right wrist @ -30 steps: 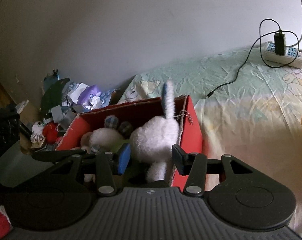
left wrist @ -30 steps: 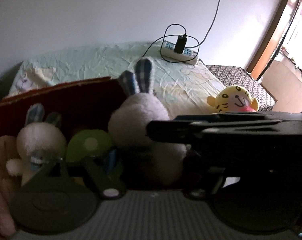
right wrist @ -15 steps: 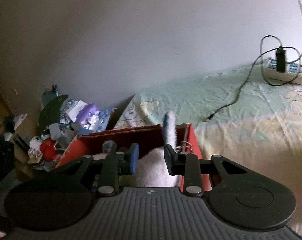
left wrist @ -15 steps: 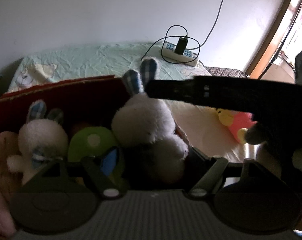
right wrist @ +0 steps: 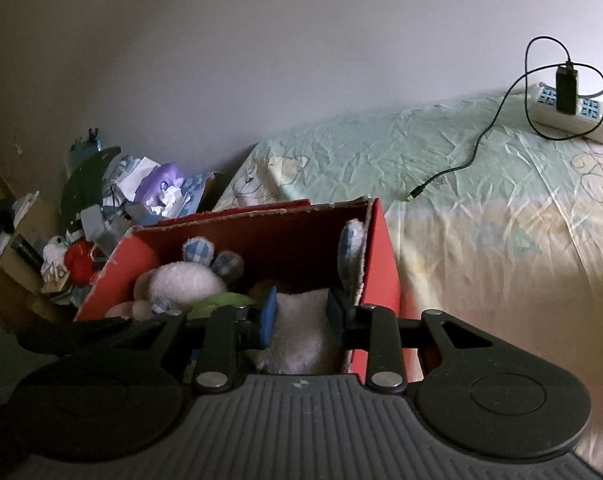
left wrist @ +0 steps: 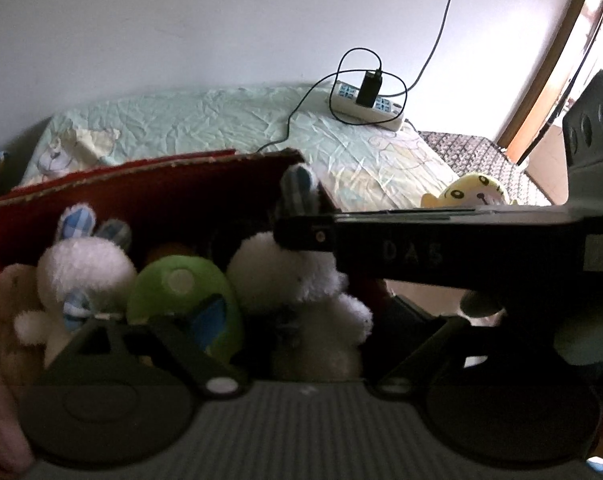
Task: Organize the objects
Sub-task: 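Lower the white bunny into the red box with the right tool, then open the right tool and release the bunny inside the box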
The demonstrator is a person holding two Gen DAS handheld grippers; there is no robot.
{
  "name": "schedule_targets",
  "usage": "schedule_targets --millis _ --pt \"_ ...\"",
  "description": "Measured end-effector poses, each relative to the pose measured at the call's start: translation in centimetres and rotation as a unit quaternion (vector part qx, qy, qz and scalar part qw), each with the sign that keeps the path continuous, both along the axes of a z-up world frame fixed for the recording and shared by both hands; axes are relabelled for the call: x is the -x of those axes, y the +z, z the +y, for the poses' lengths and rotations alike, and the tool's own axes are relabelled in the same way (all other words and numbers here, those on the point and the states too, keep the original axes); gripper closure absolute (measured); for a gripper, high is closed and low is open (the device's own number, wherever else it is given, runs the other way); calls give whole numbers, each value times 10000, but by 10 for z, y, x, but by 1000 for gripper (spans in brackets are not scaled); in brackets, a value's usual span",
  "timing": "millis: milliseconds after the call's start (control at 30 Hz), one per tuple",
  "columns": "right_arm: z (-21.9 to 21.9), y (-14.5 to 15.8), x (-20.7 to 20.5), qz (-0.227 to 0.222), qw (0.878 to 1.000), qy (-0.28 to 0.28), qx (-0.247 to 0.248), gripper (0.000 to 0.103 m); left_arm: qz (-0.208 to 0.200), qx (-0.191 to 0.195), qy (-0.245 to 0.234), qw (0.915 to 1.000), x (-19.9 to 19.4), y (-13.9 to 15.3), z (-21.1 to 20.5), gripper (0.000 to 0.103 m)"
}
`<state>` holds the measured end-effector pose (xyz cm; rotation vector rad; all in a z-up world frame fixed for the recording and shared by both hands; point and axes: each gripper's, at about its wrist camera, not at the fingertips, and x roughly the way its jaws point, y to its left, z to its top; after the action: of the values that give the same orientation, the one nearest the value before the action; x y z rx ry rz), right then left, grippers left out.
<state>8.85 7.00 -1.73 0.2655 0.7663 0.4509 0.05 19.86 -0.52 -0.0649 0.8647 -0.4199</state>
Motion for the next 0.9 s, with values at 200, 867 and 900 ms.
schedule_targets --millis 200,867,900 --pt "-10 -5 3 -42 9994 -53 -331 70 53 -91 58 9999 -8 -1 -5 9" --pt "-33 -9 13 121 9932 -148 -1150 70 109 -424 254 9987 -9 1 -23 3" --pt "-34 -8 14 124 9929 -152 -1177 70 107 -443 266 9986 -8 1 -24 3"
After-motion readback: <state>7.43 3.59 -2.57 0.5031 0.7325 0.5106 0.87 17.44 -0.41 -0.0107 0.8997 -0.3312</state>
